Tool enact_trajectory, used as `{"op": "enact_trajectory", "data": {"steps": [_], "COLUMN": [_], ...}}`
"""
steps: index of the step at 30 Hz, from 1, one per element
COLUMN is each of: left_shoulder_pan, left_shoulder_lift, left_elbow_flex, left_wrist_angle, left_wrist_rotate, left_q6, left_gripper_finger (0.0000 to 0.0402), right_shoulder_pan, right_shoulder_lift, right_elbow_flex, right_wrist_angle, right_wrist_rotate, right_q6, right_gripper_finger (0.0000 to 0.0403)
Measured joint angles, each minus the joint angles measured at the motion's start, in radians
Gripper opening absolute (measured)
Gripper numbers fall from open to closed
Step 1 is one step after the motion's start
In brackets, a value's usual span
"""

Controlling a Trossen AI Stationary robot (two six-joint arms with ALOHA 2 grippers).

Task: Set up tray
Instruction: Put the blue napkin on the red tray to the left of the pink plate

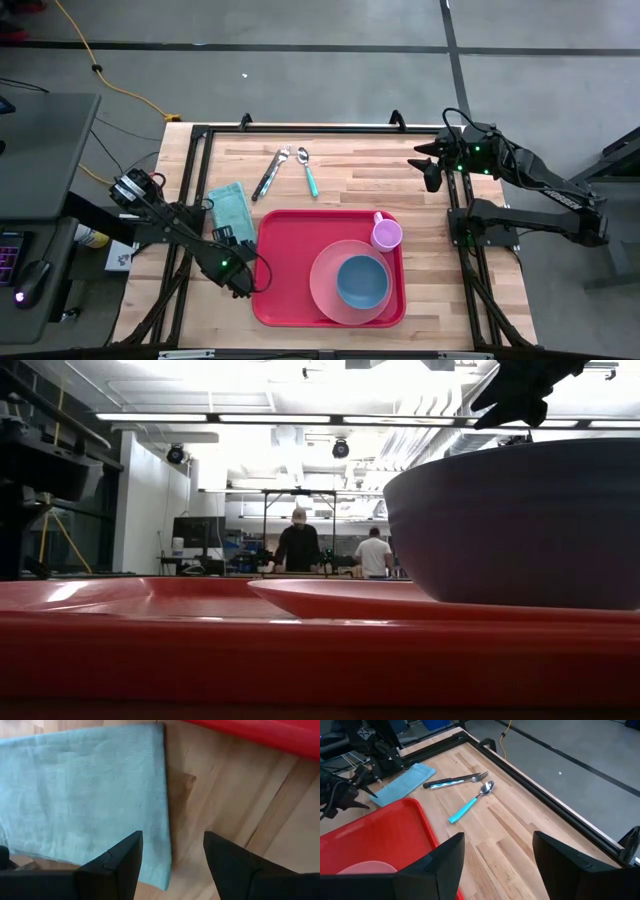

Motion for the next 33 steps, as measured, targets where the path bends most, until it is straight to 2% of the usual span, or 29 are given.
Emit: {"op": "enact_trajectory", "data": {"steps": [14,20,33], "left_shoulder_pan": [0.001,0.001,0.0], "left_shoulder_lift": [0.005,0.0,0.0], "left_elbow_flex": [-0.016,-0.061,-0.077], "left_wrist_angle": [-0.048,-0.01,0.003], "left_wrist_rotate": [-0.082,-0.068,-0.078], "left_q6": [0.004,-0.034,-0.047], "left_gripper_finger": [0.0244,0.0244,0.0243], "right_shoulder_pan": [0.0,0.0,0.0], "right_shoulder_lift": [0.0,0.0,0.0], "right_elbow_flex": [0.0,0.0,0.0], "right_wrist_angle": [0.001,0.001,0.001], "right_wrist_rotate": [0.001,0.002,-0.005], "right_q6": [-0.007,-0.004,0.004], "right_gripper_finger": [0.0213,0.0213,0.0213]}}
